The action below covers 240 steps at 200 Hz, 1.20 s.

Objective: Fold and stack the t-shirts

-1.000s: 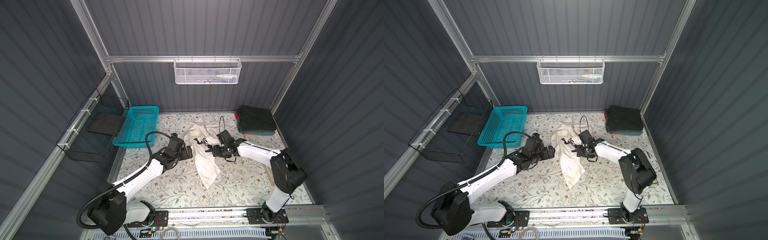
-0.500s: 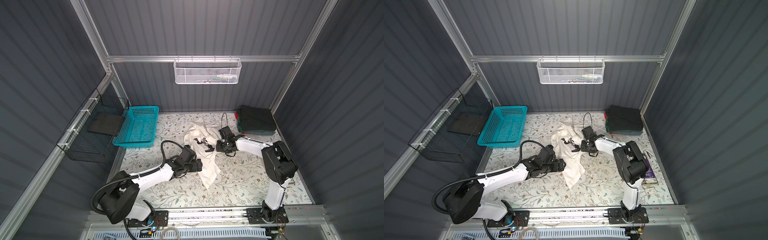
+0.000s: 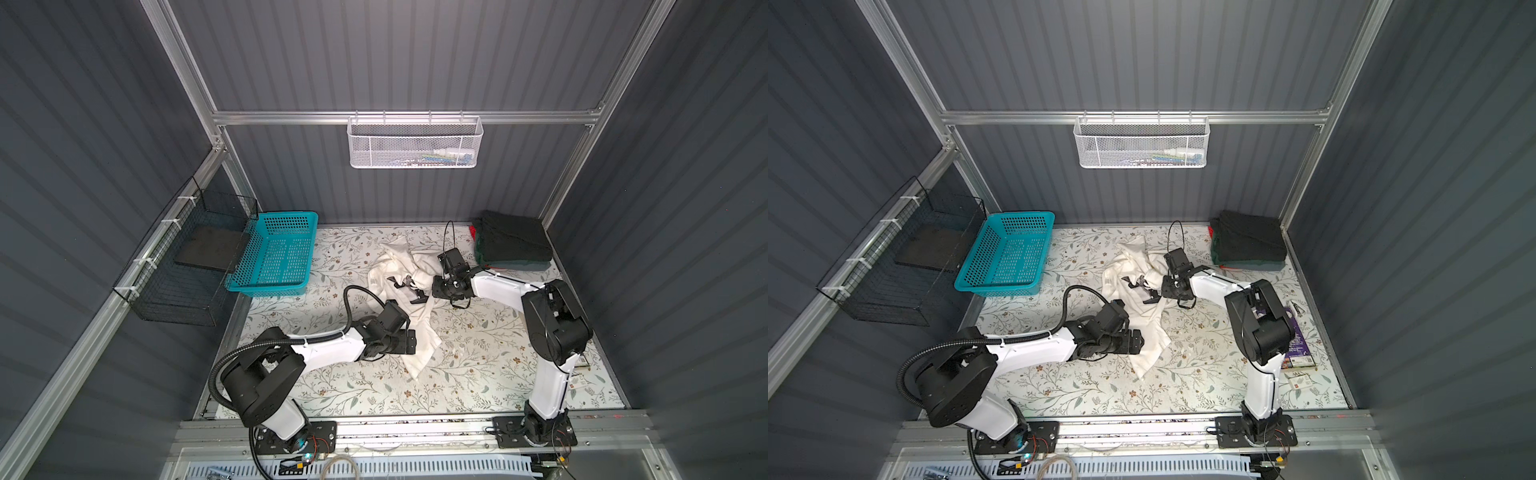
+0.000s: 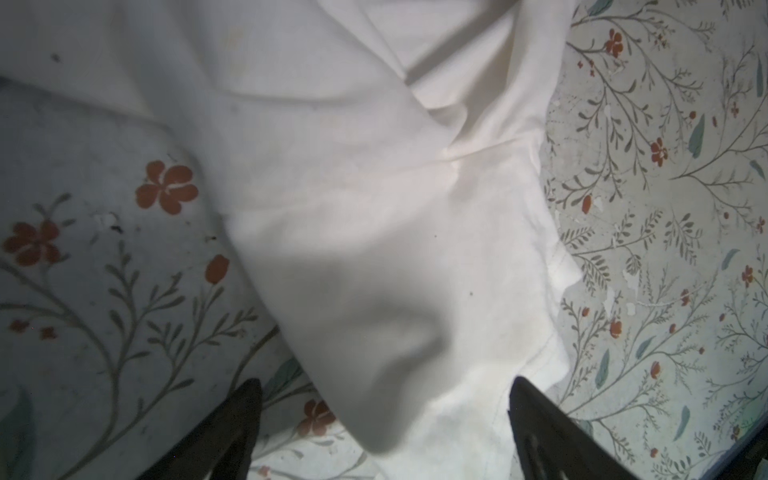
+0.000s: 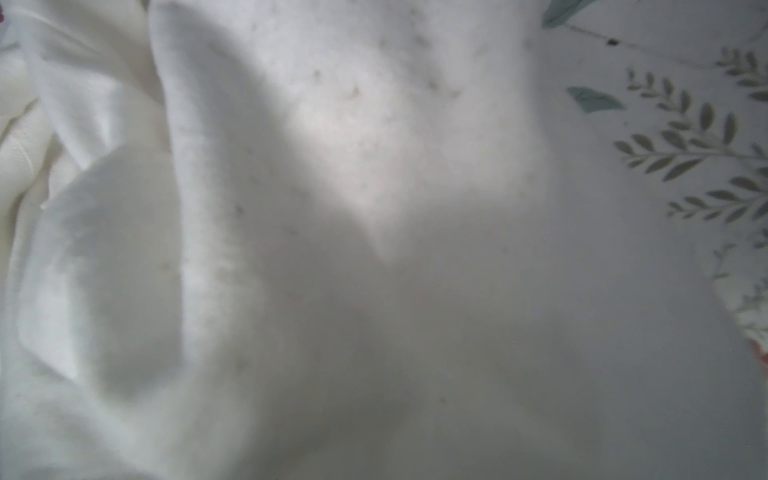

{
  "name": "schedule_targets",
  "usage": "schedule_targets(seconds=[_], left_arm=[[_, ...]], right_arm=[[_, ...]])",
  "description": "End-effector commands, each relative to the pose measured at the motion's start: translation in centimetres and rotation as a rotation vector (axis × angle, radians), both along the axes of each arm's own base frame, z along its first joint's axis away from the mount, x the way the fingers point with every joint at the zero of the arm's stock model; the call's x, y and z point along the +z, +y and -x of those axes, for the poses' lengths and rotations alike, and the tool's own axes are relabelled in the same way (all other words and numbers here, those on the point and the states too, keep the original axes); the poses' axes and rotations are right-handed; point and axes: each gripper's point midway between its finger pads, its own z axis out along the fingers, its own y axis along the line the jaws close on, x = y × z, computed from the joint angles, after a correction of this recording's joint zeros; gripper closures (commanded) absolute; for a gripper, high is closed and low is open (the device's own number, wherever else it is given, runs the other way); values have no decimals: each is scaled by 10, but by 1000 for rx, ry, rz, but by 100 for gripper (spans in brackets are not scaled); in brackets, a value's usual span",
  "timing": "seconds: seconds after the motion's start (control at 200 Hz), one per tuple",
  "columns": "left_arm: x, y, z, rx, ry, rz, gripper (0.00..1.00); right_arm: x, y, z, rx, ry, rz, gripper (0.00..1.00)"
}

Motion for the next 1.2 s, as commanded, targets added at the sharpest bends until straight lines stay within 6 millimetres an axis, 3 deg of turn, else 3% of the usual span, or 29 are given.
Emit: schedule_targets(seconds=[0.0, 0.17, 0.275, 0.43, 0.52, 0.605, 0.71, 0.835, 1.01, 1.196], left_arm=[[-4, -6, 1, -19, 12, -19, 9], [-21, -17, 3, -55, 58, -34, 24], [-28, -18, 2, -56, 70, -51, 38], [-29, -18, 1, -52, 73, -60, 51], [-27, -15, -1, -39, 65, -67, 59], [-23, -11, -4, -16, 47, -79, 60], [-17, -4, -10, 27, 17, -95, 88], [-9, -5, -14, 45, -12, -78, 100], [5, -7, -21, 64, -42, -71, 100], [53, 3, -32, 83, -153, -72, 100]], right_arm=[[10, 6, -6, 8, -21, -36, 55], [1, 6, -12, 23, 2, 0, 57], [-3, 10, -15, 33, 9, -6, 62], [-11, 10, -19, 29, 36, 11, 66], [-15, 6, -19, 16, 40, 33, 75], [-13, 4, -18, 14, 34, 41, 80], [-1, 1, -16, 7, 19, 39, 89], [15, -6, -9, -19, 0, 51, 100], [33, -13, 6, -43, -17, 22, 100], [52, -19, 30, -42, -2, -4, 100]])
